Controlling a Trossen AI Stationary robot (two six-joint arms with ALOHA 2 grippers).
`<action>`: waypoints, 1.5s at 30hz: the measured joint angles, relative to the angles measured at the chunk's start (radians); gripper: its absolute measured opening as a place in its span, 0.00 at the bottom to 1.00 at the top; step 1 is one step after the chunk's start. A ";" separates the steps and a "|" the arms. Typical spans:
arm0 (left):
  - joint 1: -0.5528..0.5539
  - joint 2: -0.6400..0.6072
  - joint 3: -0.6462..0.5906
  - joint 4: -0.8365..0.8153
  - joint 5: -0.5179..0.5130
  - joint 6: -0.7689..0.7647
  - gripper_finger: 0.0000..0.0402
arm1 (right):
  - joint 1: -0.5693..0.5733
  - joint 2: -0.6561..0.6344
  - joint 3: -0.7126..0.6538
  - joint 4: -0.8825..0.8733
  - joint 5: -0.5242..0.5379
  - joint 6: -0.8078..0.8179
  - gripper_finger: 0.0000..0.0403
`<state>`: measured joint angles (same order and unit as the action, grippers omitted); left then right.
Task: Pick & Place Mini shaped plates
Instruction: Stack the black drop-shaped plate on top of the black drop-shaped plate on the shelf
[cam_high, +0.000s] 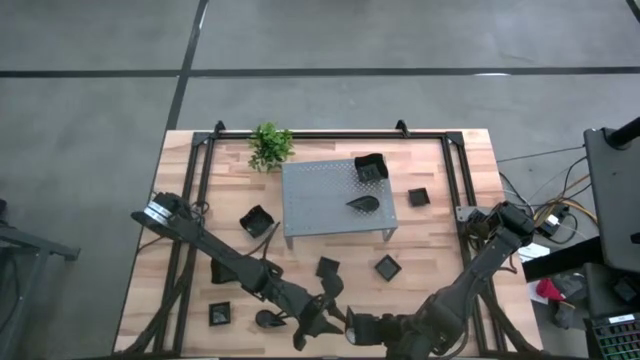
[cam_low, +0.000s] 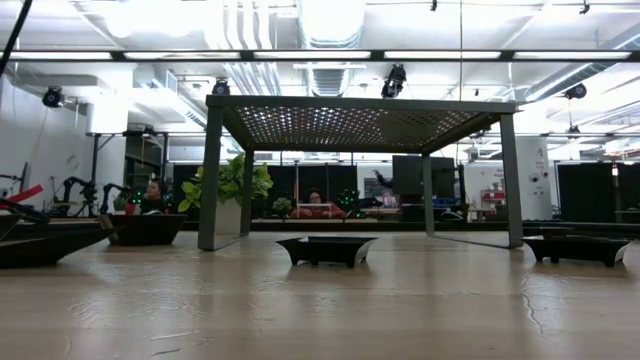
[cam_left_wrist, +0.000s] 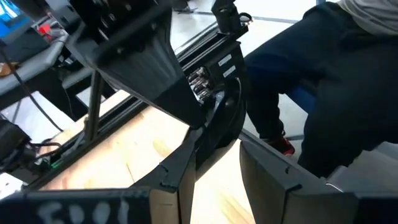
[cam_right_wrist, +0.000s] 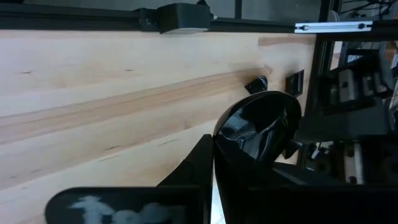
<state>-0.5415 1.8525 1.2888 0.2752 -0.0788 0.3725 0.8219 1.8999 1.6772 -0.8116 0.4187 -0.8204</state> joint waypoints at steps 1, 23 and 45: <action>0.000 0.001 0.000 -0.002 0.000 0.000 0.30 | -0.001 0.000 0.000 0.000 0.000 0.000 0.02; -0.002 -0.004 0.000 -0.011 0.058 -0.012 0.02 | -0.018 -0.001 0.000 0.023 0.040 0.158 0.02; -0.006 -0.028 0.009 -0.130 -0.387 -0.062 0.00 | 0.033 -0.085 0.032 -0.346 0.370 0.987 0.13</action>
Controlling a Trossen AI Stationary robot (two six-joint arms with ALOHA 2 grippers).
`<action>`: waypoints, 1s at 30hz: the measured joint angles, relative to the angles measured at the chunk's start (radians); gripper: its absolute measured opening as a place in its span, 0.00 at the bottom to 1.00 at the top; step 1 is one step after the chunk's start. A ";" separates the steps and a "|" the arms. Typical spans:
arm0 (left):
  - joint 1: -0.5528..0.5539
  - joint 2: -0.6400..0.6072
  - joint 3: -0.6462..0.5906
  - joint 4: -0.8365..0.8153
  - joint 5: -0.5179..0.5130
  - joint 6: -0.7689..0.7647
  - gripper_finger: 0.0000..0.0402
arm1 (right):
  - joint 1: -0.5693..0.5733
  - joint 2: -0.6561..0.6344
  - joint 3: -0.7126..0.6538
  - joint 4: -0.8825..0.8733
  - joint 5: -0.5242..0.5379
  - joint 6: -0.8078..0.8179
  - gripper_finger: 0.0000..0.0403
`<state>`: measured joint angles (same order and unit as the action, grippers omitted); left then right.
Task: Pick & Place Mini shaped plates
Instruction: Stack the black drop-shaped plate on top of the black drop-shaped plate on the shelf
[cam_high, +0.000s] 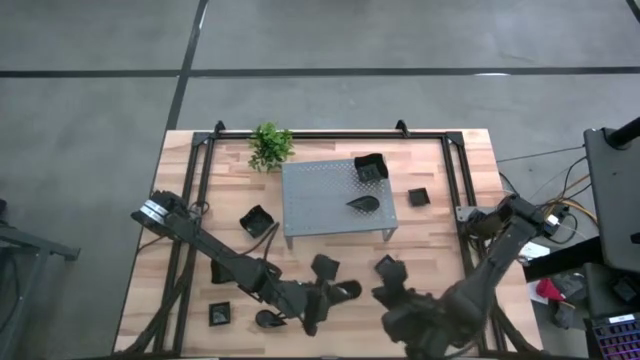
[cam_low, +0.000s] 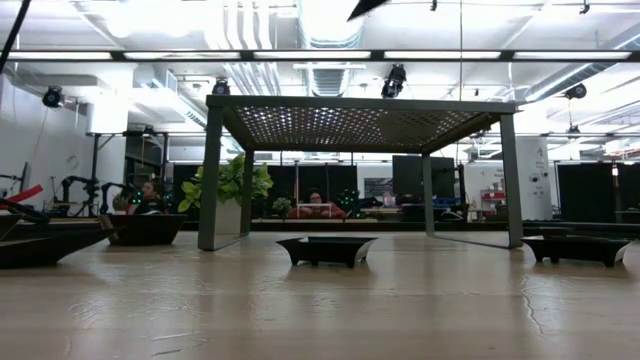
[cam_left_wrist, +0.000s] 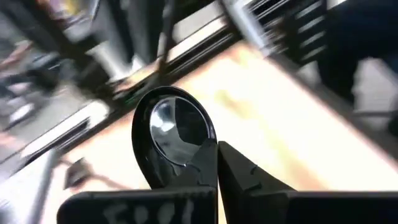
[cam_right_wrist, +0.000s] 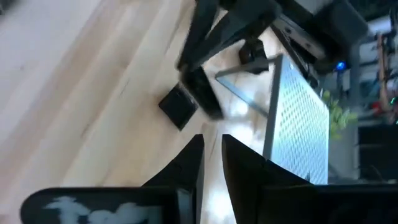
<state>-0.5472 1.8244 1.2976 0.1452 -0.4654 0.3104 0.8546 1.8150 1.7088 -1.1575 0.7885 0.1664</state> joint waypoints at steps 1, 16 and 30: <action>0.000 0.000 0.000 0.000 -0.053 0.021 0.00 | 0.012 -0.013 0.000 -0.010 0.000 0.040 0.13; 0.189 0.002 0.266 -0.366 -0.151 -0.048 0.00 | 0.211 -0.081 -0.026 -0.021 -0.003 0.511 0.07; 0.437 0.007 0.399 -0.555 0.128 -0.141 0.00 | 0.247 -0.079 -0.152 -0.014 0.000 0.630 0.07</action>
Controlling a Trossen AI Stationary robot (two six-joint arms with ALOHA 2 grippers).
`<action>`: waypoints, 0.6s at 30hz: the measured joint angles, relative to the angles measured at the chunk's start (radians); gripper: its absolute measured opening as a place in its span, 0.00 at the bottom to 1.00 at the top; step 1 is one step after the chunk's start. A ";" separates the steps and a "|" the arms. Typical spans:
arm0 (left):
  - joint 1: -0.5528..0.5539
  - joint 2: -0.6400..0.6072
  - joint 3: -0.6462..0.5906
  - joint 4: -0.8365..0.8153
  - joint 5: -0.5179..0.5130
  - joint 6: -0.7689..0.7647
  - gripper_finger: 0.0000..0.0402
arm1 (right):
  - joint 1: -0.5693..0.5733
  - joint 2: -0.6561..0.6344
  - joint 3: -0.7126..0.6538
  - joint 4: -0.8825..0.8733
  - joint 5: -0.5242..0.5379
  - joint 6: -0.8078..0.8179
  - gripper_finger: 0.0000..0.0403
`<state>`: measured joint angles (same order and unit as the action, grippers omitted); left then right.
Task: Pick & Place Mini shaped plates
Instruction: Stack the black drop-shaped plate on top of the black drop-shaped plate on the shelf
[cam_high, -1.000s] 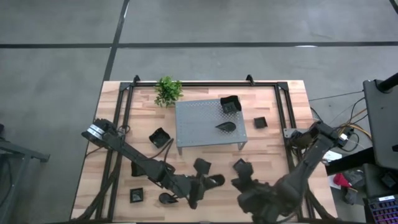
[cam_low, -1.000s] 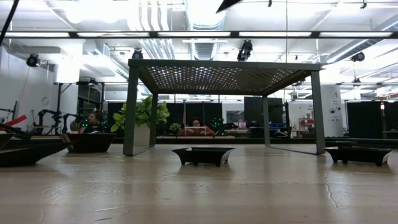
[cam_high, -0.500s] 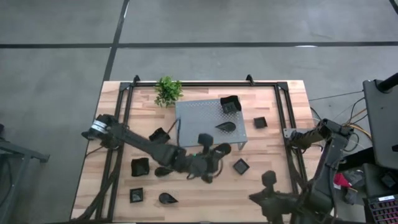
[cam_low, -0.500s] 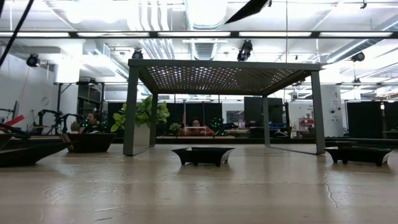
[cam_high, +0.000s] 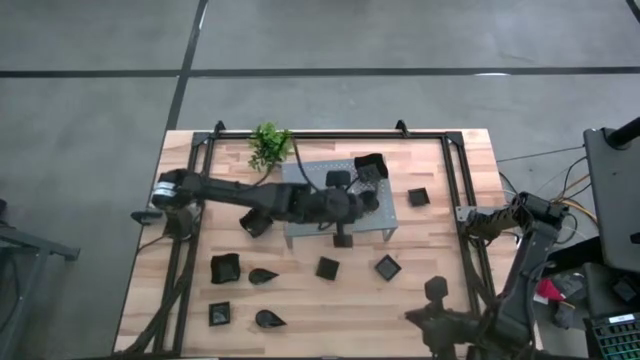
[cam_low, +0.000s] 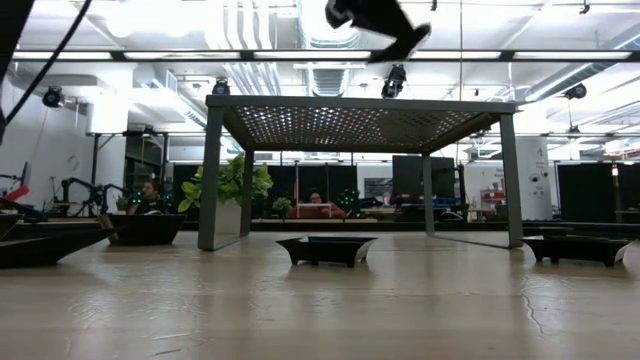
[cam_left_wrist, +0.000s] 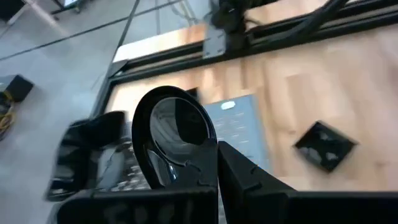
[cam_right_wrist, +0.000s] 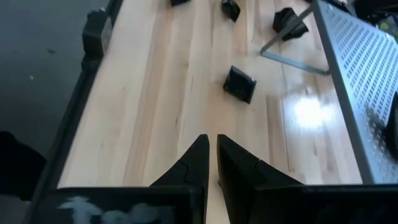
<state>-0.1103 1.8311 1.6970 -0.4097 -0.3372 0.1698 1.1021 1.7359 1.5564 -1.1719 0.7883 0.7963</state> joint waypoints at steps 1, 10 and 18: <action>0.010 0.001 0.000 -0.010 0.005 0.013 0.00 | 0.000 0.000 -0.010 0.000 0.000 0.008 0.07; 0.047 0.013 0.000 0.004 0.071 0.077 0.00 | 0.000 0.000 -0.042 0.002 0.000 0.069 0.07; 0.075 0.038 0.025 0.041 0.091 0.120 0.00 | 0.000 0.000 -0.043 0.005 0.000 0.104 0.07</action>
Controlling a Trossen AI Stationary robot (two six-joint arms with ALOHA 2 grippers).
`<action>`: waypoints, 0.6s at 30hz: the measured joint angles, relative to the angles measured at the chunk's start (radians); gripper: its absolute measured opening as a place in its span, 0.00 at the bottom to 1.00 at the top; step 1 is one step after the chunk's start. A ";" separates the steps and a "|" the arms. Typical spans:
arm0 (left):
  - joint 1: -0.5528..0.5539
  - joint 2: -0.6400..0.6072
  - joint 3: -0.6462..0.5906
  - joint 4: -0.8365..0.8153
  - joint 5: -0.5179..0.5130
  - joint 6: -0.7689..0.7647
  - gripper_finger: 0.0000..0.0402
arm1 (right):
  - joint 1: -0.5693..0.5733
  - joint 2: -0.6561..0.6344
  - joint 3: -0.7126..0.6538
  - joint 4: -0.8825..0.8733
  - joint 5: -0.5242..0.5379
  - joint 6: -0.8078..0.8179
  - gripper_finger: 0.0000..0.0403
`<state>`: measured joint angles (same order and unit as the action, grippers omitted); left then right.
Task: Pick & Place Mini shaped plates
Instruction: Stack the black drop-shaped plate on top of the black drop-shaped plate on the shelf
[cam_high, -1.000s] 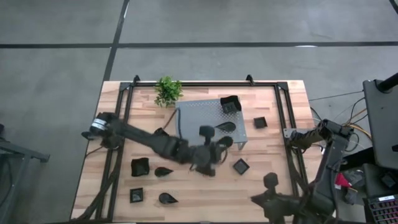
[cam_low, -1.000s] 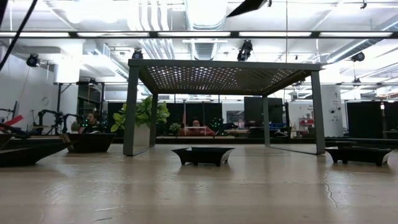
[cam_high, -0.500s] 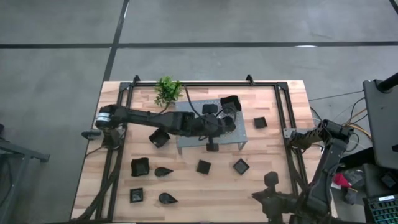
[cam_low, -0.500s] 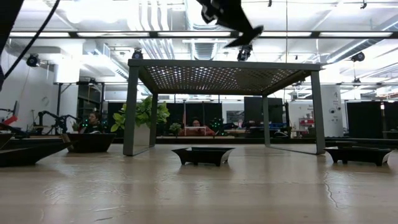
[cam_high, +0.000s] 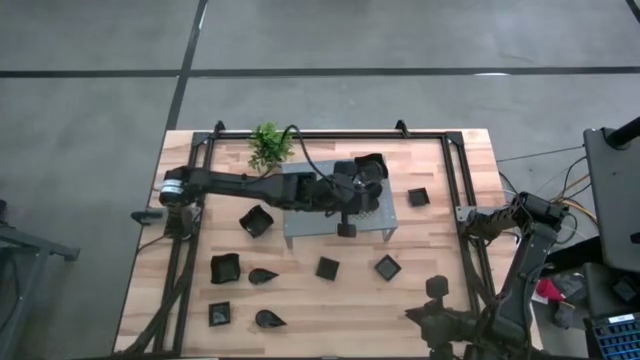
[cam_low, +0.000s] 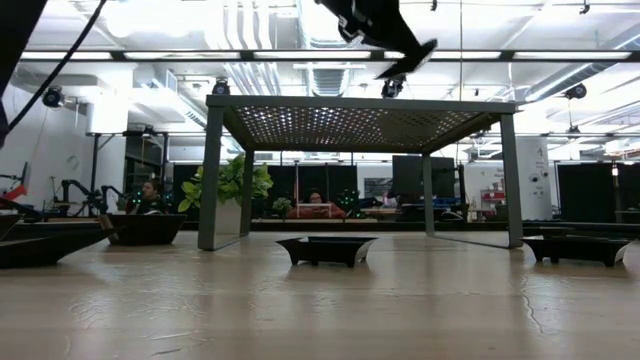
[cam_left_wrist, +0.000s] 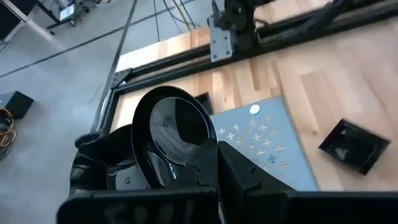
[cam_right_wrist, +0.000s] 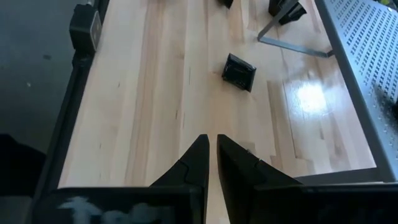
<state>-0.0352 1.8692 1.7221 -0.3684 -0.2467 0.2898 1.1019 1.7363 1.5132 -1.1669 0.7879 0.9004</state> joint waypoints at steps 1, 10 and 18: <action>0.002 0.007 0.014 -0.023 -0.002 0.001 0.00 | 0.000 0.000 -0.001 0.002 0.000 0.002 0.07; 0.011 0.132 0.259 -0.254 -0.040 -0.029 0.00 | 0.000 0.000 -0.029 0.004 0.004 0.012 0.07; 0.029 0.192 0.351 -0.385 -0.024 -0.055 0.00 | 0.012 0.000 -0.055 0.005 -0.001 0.039 0.07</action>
<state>-0.0063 2.0610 2.0734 -0.7534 -0.2705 0.2352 1.1135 1.7367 1.4582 -1.1623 0.7868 0.9396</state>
